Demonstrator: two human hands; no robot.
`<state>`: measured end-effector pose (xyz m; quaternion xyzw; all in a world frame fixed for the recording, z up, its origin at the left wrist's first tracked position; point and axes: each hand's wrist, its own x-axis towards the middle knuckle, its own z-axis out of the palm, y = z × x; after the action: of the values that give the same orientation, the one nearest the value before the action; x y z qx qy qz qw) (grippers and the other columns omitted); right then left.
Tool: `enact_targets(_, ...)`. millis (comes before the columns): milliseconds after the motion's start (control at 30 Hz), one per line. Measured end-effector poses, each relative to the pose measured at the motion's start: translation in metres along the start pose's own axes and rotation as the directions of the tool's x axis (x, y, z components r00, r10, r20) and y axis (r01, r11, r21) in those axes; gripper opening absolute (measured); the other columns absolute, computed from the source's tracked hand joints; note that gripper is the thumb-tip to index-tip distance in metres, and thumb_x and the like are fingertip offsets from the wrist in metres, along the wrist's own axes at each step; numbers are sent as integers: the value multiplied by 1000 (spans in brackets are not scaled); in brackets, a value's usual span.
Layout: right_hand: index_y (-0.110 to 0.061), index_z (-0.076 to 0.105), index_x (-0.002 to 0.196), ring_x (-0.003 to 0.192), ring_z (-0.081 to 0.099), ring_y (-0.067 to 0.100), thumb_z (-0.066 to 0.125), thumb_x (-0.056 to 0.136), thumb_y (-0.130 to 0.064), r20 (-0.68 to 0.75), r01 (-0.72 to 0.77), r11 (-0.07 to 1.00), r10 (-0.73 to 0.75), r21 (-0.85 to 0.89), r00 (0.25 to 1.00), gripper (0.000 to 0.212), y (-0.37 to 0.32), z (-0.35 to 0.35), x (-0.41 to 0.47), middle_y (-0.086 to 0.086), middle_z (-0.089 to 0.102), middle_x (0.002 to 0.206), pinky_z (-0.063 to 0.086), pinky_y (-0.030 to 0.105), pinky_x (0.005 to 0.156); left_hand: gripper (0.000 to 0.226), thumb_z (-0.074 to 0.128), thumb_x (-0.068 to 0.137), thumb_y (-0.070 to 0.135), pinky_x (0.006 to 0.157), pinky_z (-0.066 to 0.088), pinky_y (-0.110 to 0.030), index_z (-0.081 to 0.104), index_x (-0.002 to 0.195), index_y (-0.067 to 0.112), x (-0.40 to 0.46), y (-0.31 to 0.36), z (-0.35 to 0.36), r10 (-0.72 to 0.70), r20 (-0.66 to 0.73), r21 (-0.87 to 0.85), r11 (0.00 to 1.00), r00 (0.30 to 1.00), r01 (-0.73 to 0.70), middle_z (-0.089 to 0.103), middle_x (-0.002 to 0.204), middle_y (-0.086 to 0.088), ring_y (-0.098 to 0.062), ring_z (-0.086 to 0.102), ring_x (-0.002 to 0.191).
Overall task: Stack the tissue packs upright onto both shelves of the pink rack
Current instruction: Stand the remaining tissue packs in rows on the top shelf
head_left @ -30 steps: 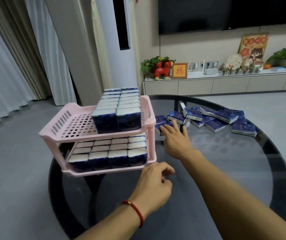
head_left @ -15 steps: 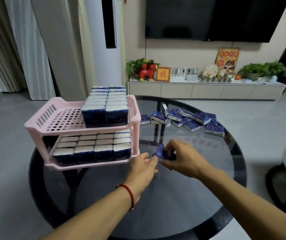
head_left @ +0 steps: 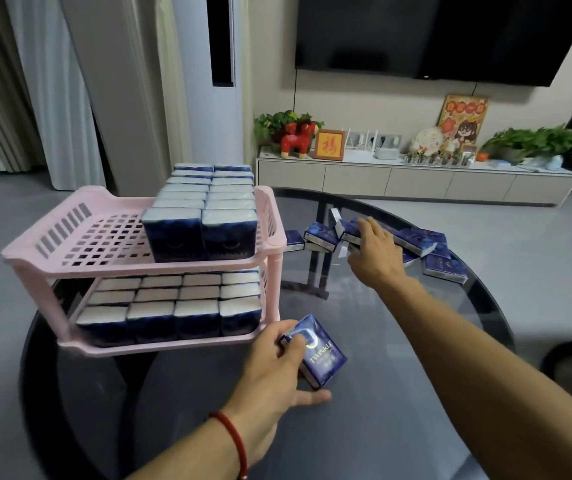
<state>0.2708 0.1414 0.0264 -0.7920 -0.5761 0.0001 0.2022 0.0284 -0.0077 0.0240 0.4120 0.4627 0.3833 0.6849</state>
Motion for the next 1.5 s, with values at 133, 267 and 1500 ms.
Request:
enact_targets(133, -24, 24, 158, 155, 14, 25, 57, 94, -2, 28, 14, 989, -10, -150, 1000, 75, 6, 22, 26, 2, 27, 165, 23, 59, 118, 26, 58, 101, 4, 71, 64, -49, 64, 121, 19, 0, -2, -5, -21, 31, -18, 1000, 999, 21, 67, 121, -14, -25, 70, 89)
enact_targets(267, -18, 47, 141, 130, 49, 32, 56, 92, 2, -172, 100, 962, -146, -253, 974, 54, 11, 18, 9, 9, 60, 136, 33, 51, 106, 44, 63, 97, 0, 74, 65, -47, 59, 132, 25, 3, -4, -6, 18, 55, -4, 1000, 998, -17, 69, 123, -9, -25, 76, 91)
enact_targets(1500, -23, 66, 106, 92, 66, 16, 62, 99, -32, 30, 96, 696, -167, 712, 986, 12, -129, -28, -147, -7, 70, 99, 57, 47, 88, 46, 77, 81, 13, 79, 59, -28, 66, 119, 35, -93, 112, -128, 647, -132, 390, 730, 751, -561, 75, 114, -2, -15, 73, 102)
